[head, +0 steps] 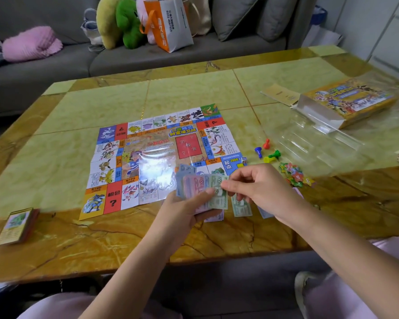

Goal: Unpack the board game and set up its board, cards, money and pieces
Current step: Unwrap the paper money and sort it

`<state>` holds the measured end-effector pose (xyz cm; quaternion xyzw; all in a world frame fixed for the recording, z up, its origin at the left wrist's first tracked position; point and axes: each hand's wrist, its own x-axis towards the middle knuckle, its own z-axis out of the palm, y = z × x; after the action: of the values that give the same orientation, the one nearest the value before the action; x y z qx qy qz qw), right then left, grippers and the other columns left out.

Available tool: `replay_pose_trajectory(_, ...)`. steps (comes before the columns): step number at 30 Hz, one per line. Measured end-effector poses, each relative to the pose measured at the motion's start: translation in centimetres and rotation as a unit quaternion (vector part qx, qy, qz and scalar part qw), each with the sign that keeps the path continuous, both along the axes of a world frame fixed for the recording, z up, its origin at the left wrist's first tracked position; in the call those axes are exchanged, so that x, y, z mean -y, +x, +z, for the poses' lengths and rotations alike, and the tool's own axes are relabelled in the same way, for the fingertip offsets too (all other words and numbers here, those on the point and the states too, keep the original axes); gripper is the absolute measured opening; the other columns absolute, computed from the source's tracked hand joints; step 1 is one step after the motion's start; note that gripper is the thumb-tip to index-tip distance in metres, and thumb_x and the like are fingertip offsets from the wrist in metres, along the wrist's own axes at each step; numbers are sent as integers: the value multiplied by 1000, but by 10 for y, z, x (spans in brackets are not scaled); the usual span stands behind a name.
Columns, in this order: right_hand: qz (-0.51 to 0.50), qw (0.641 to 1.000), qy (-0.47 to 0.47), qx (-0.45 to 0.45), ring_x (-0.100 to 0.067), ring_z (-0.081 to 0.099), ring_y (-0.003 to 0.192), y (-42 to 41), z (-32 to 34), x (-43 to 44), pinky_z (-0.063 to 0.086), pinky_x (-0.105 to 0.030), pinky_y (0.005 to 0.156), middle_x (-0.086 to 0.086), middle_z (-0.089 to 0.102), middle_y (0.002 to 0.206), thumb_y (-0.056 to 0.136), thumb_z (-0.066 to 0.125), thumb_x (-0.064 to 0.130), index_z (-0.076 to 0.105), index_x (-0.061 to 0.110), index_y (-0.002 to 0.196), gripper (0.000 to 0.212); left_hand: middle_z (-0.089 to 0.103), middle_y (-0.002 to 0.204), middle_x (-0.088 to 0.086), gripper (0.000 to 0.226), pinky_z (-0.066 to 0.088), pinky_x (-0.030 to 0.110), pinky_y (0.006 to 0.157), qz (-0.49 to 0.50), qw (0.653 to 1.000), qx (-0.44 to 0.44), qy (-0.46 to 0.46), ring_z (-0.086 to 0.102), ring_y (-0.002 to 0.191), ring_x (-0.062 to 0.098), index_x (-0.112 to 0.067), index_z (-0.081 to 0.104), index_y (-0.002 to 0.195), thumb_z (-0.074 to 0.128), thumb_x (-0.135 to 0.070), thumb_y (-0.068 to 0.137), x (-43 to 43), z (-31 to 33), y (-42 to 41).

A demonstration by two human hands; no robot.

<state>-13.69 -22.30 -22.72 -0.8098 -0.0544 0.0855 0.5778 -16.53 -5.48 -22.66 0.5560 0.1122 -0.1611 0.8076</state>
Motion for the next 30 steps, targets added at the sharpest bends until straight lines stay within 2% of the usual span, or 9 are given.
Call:
replay_pose_trajectory(7,0,996,-74,-46,-3,55,49,11,6,31,41,-14,48,6,68,59,81,73,24,71,13,72,14,75,85,10,16,60,28,62,76,997,-5,-16,72,81,24,-2,58,101,59,1,86,2,1,14)
replay_pose_trajectory(10,15,987,-151,-59,0,50,45,12,3,34,38,-15,50,11,65,54,78,76,32,70,19,66,19,75,80,8,14,60,29,61,91,995,-12,-24,72,77,22,-1,57,100,58,2,86,0,2,18)
replay_pose_trajectory(14,13,966,-256,-33,-15,61,60,12,-2,29,43,-25,55,2,68,65,73,79,40,70,17,71,25,75,80,9,13,60,27,59,66,997,-20,-27,72,75,22,-1,58,98,58,2,86,7,2,16)
replay_pose_trajectory(17,-15,942,-335,17,-15,51,54,9,-5,27,35,-26,50,-1,60,60,69,78,48,58,11,62,43,75,81,9,15,59,26,59,48,998,-24,-29,73,76,22,-1,59,100,58,1,86,9,0,13)
replay_pose_trajectory(18,-23,945,-325,27,-17,50,53,8,-5,27,34,-26,50,2,56,54,71,76,50,53,11,58,47,75,82,10,16,59,26,59,41,999,-23,-27,72,77,22,-1,59,101,59,1,86,9,0,13)
replay_pose_trajectory(20,-25,979,-201,1,-16,55,53,8,1,29,37,-23,50,6,56,47,78,68,51,54,10,56,48,74,85,12,17,60,27,62,21,999,-23,-17,72,79,23,0,60,102,59,0,85,11,-1,11)
replay_pose_trajectory(23,27,996,19,-83,-12,58,58,5,8,26,43,-20,51,-2,71,70,74,66,53,71,6,82,48,74,87,14,23,60,26,63,-13,1000,-22,-4,72,78,22,1,60,104,62,-3,81,14,-3,6)
replay_pose_trajectory(27,27,999,-16,-45,-8,57,52,7,8,32,43,-17,48,2,68,60,78,74,24,71,13,75,12,73,95,15,36,59,25,64,-44,999,-1,3,72,85,23,-2,61,108,64,-18,76,19,-6,2)
replay_pose_trajectory(30,8,995,-68,-71,-7,53,48,17,17,61,41,-18,47,0,68,59,77,75,19,71,9,71,12,73,89,14,39,60,26,65,-37,999,3,5,72,77,20,-1,63,103,55,-33,82,21,-4,3)
